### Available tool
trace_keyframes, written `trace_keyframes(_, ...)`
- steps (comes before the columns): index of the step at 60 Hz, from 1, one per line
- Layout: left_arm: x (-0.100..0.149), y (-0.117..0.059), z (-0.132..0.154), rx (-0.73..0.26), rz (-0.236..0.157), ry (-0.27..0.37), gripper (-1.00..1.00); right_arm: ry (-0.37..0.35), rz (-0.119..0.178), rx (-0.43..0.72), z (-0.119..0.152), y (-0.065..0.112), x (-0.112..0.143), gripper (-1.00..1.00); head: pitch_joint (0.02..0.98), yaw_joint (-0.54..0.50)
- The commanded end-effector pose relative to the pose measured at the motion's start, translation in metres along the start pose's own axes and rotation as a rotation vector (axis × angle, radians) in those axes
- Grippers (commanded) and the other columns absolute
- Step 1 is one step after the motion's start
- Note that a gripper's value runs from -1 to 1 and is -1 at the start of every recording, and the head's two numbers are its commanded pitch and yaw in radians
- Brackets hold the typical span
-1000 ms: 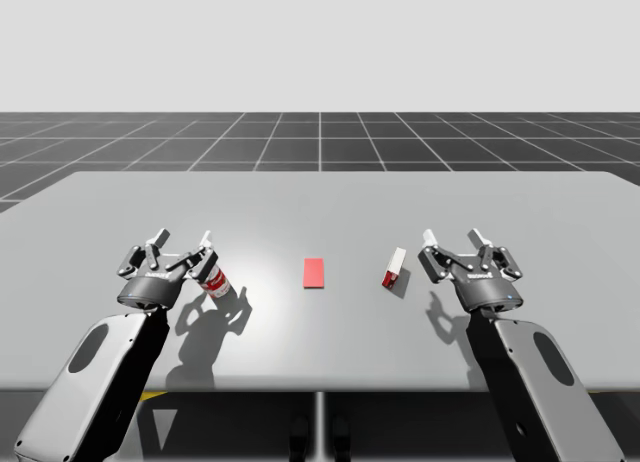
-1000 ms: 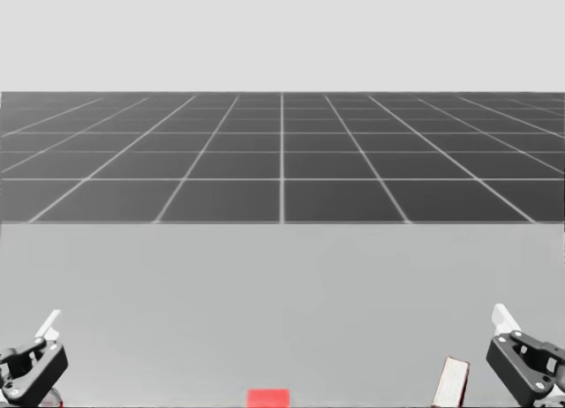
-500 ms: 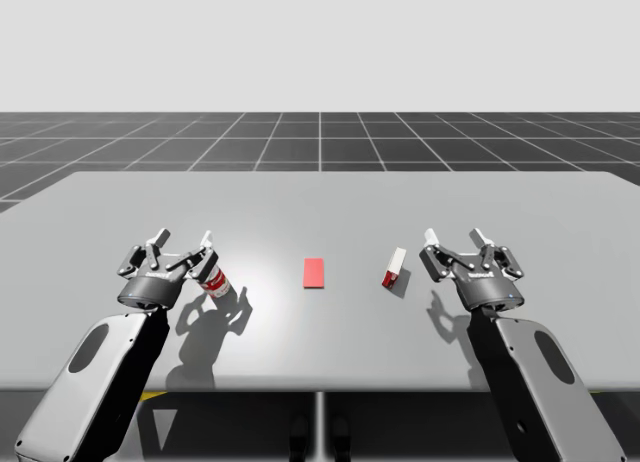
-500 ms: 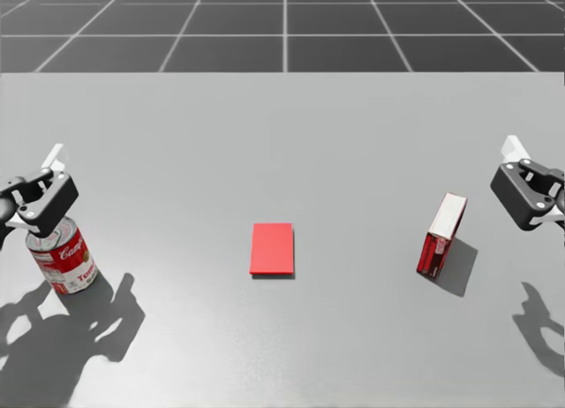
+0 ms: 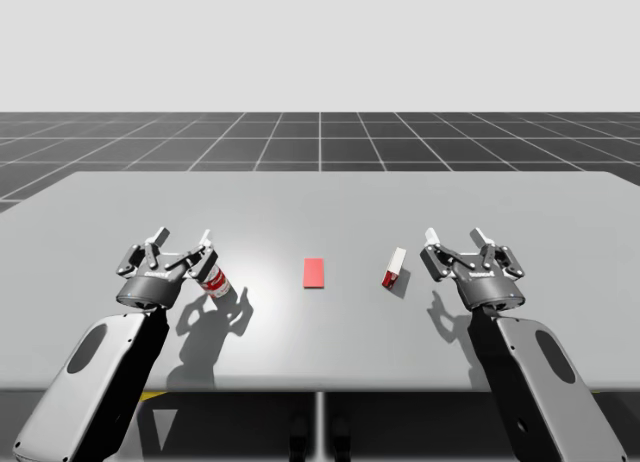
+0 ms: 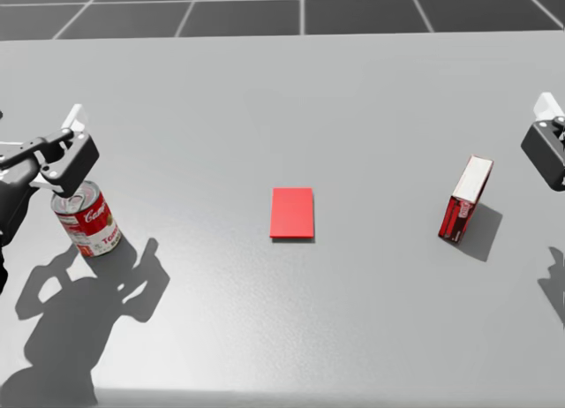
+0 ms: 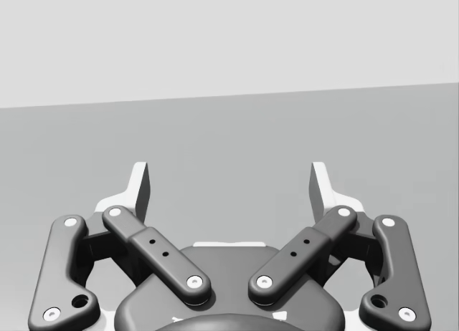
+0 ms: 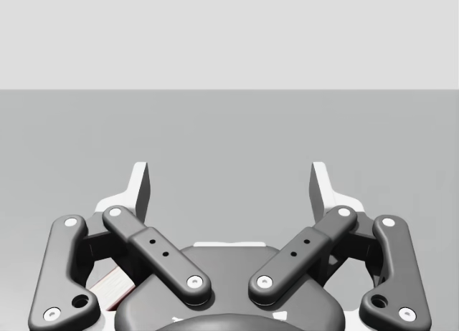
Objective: Look at the card. If it is red, pick the object on the left. If it is green, pick the object on the right.
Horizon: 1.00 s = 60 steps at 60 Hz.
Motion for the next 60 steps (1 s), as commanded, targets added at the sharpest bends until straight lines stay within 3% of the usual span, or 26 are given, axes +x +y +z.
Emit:
trace_keyframes(1, 0.000, 0.000, 0.000, 0.000, 0.002, -0.001, -1.00, 0.000, 0.000, 0.002, -0.001, -0.001, 0.000, -1.00, 0.793, 0.07)
trace_keyframes(13, 0.000, -0.002, 0.000, 0.004, 0.002, 0.002, -1.00, 0.002, -0.006, 0.007, 0.000, 0.000, 0.000, -1.00, 0.808, 0.26)
trace_keyframes(32, 0.000, -0.006, -0.001, -0.010, 0.018, 0.008, -1.00, 0.004, -0.015, 0.008, 0.000, 0.001, 0.000, -1.00, 0.834, 0.45)
trace_keyframes(44, 0.005, -0.009, 0.003, -0.028, 0.038, 0.004, -1.00, 0.006, -0.017, 0.007, 0.000, 0.001, -0.001, -1.00, 0.836, 0.46)
trace_keyframes(55, 0.032, -0.004, 0.019, -0.072, 0.115, 0.017, -1.00, 0.009, -0.020, 0.003, 0.000, 0.001, -0.001, -1.00, 0.826, 0.44)
trace_keyframes(60, 0.041, 0.001, 0.031, -0.082, 0.119, 0.029, -1.00, 0.011, -0.021, 0.003, 0.000, 0.001, -0.001, -1.00, 0.822, 0.43)
